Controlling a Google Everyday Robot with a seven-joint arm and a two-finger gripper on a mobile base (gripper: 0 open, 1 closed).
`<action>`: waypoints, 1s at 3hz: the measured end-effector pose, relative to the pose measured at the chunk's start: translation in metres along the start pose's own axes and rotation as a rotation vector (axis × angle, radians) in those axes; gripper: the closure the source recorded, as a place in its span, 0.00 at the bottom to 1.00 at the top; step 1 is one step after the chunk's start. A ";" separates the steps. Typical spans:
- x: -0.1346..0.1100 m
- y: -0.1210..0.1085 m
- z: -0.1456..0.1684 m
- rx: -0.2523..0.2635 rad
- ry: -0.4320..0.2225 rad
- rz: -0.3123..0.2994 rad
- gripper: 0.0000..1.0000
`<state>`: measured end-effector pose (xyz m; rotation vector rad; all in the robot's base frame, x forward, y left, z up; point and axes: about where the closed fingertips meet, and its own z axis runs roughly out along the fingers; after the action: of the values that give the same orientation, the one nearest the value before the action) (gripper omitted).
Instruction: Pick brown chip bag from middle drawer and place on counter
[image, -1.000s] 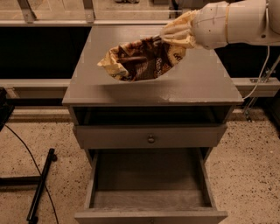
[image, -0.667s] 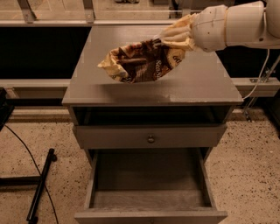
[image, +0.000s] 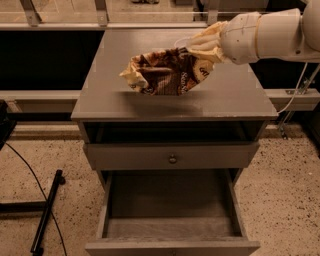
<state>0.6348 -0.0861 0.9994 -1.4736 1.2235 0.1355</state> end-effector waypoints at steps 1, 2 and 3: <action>-0.001 0.000 0.003 0.000 -0.004 -0.001 0.35; -0.002 0.001 0.005 -0.003 -0.007 -0.001 0.12; -0.003 0.002 0.007 -0.006 -0.009 -0.002 0.00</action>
Offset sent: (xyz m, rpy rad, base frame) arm 0.0013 0.0023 0.0000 0.0031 -0.0014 0.0007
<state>0.6358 -0.0786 0.9983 -1.4779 1.2158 0.1445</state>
